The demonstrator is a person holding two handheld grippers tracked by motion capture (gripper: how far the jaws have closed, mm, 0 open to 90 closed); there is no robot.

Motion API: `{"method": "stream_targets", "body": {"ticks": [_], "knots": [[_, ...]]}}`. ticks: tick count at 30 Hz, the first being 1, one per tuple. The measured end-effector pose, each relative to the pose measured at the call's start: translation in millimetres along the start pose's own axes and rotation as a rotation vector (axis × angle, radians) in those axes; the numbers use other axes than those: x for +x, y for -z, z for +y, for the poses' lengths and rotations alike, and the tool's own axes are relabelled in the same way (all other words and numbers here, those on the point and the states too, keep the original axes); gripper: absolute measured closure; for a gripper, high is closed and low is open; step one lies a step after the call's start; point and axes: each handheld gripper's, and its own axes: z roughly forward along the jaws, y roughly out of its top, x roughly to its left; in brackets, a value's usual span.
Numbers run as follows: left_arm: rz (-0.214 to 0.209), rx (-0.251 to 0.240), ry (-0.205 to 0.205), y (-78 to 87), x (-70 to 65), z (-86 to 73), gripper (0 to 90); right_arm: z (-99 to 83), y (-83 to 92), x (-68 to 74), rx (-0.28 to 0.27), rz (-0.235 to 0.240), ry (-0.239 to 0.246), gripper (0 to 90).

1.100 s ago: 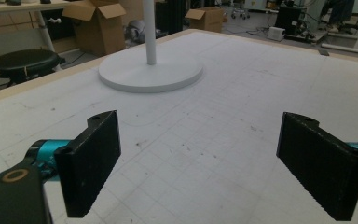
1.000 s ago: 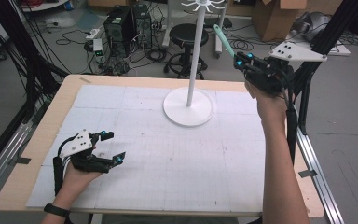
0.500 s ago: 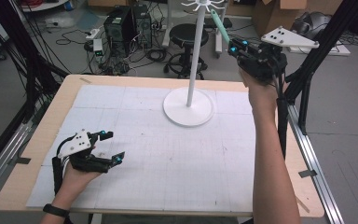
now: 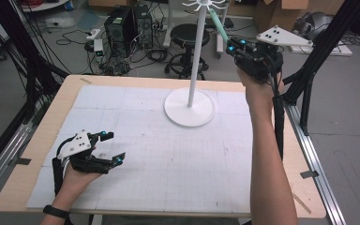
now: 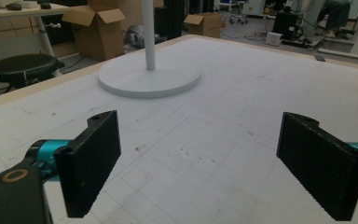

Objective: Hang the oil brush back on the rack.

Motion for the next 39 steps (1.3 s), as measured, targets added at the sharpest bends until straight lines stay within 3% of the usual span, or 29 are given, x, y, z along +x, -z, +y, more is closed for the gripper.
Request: {"method": "stream_targets", "body": {"ticks": [26,32,39], "knots": [[-0.011,0.0,0.0,0.2,-1.0,0.2,14.1,-9.7,-26.7,-1.7,0.038,-0.026,-0.031,80.7],[-0.014,-0.002,-0.001,-0.3,-1.3,0.1,14.1,-15.8,-32.6,-1.6,0.075,-0.029,-0.032,72.9],[-0.011,0.0,0.0,0.2,-1.2,0.0,14.1,-22.8,-27.7,-2.7,0.076,-0.016,-0.028,53.3]]}}
